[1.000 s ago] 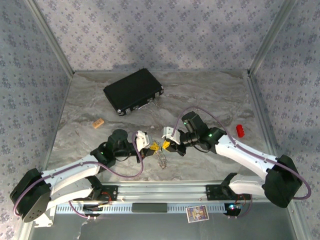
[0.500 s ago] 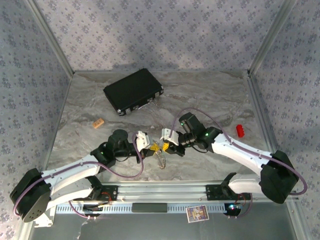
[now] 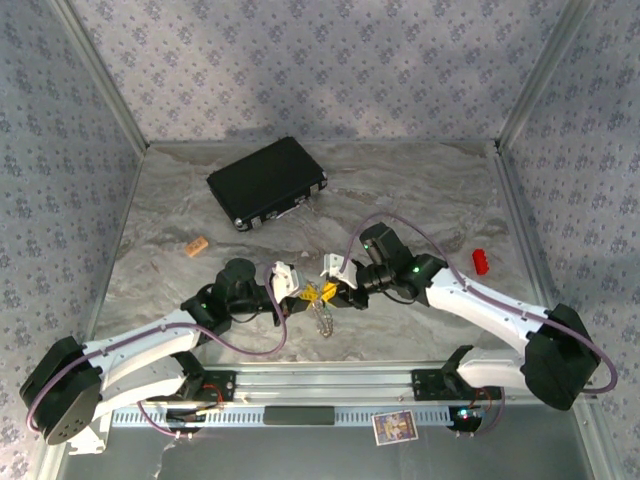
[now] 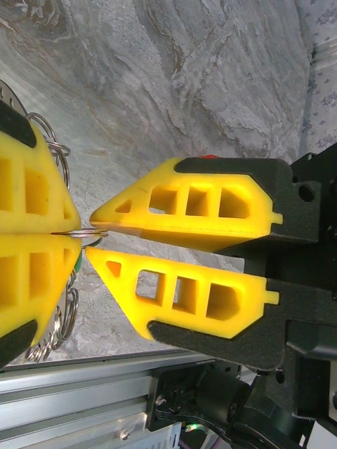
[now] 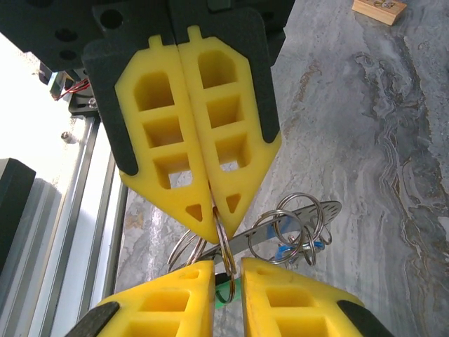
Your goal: Put the keys on the keyring
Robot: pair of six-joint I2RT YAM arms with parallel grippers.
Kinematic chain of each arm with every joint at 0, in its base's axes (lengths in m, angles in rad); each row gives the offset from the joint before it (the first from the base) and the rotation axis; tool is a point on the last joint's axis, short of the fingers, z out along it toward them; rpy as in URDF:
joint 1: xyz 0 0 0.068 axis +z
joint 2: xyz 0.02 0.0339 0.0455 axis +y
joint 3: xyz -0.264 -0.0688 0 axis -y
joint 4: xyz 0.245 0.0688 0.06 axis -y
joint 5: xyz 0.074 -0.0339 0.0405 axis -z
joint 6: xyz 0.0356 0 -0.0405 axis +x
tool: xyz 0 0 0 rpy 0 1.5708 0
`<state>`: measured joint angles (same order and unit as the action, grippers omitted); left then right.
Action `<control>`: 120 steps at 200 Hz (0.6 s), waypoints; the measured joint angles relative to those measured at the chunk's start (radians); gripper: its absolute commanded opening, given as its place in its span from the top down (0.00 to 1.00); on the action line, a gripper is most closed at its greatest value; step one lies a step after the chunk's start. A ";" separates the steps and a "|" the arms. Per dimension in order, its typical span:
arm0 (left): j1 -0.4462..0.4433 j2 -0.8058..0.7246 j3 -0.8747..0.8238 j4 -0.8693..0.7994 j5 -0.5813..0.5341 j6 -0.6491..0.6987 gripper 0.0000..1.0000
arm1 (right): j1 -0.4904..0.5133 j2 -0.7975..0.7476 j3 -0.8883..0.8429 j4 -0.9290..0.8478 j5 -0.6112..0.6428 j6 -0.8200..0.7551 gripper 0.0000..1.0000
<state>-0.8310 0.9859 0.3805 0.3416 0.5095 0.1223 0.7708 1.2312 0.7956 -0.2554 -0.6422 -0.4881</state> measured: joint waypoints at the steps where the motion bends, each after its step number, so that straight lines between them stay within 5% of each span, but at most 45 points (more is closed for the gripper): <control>1: 0.000 0.000 0.000 0.000 0.000 0.000 1.00 | 0.000 0.000 0.000 0.001 -0.001 0.001 0.84; 52: 0.000 0.004 0.000 -0.002 -0.001 0.000 1.00 | 0.000 0.014 0.000 0.020 -0.013 0.013 1.00; 79: 0.000 0.005 0.000 -0.005 -0.008 0.006 0.69 | 0.002 0.015 0.003 0.002 -0.008 0.009 1.00; 120: 0.000 0.003 0.010 -0.058 -0.008 0.021 0.66 | 0.009 0.020 0.053 -0.091 0.022 -0.029 1.00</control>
<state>-0.8310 0.9890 0.3904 0.2836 0.5011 0.1432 0.7795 1.2510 0.8490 -0.3462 -0.6201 -0.5175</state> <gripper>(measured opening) 0.347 0.052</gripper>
